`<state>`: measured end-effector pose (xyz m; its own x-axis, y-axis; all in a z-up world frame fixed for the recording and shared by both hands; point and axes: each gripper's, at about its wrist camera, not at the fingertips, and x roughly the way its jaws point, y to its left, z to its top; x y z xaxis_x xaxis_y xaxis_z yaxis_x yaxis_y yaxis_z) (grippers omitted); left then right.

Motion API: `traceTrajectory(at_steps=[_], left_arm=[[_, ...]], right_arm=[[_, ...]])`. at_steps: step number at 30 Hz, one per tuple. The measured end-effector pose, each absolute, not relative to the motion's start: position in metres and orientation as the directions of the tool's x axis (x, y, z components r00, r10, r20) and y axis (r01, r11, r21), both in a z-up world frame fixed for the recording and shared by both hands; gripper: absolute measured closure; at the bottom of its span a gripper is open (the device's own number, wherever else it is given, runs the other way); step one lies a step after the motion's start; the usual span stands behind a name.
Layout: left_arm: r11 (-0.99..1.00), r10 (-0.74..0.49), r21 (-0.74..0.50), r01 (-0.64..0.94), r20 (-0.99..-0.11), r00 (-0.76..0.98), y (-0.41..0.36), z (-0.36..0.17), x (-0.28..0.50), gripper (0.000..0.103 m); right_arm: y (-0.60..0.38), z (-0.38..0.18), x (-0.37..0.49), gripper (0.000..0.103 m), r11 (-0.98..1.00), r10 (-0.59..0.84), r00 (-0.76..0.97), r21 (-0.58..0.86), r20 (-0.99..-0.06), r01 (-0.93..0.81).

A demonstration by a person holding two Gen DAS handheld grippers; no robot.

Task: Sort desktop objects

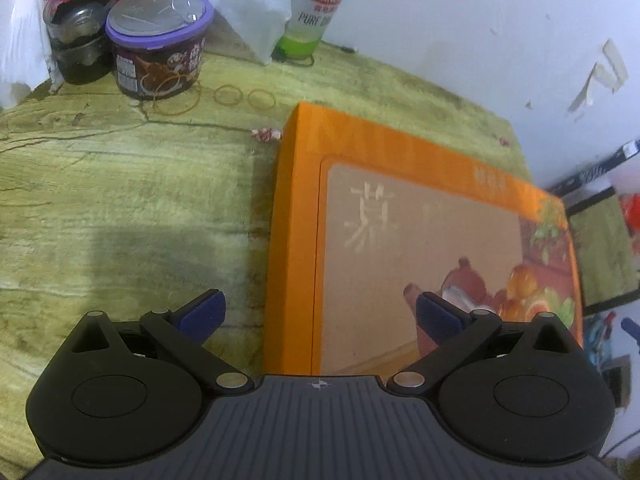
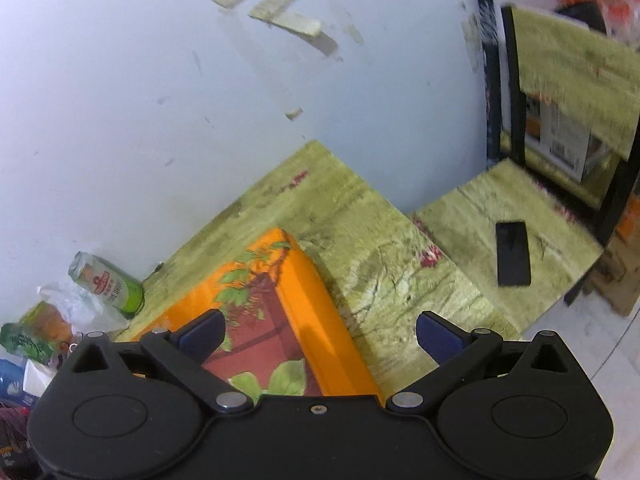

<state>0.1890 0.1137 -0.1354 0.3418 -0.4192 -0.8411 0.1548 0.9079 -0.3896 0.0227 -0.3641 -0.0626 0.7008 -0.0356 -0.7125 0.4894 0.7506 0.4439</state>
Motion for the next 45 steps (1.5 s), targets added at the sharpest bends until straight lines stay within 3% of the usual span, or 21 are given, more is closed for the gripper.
traceTrajectory(at_steps=[6, 14, 30, 45], left_arm=[[0.890, -0.454, -0.422, 0.175, -0.771, 0.447, 0.124, -0.136, 0.187, 0.001], [0.888, -0.438, -0.449, 0.098, -0.764, 0.473, 0.122, -0.131, 0.204, 0.001], [0.939, -0.315, -0.344, 0.016, -0.841, 0.440, 0.088, -0.131, 0.235, 0.006], [0.925, -0.361, -0.379, 0.016, -0.867, 0.344, 0.075, -0.152, 0.253, 0.005]], right_arm=[[-0.341, -0.057, 0.024, 0.000, 0.770, -0.076, 0.696, 0.402, -0.714, 0.496], [-0.338, -0.040, 0.048, 0.001, 0.841, -0.092, 0.706, 0.324, -0.702, 0.433], [-0.377, -0.110, 0.142, 0.009, 0.893, 0.123, 0.630, 0.362, -0.766, 0.266], [-0.393, -0.148, 0.149, 0.027, 0.848, 0.280, 0.544, 0.470, -0.791, 0.247]])
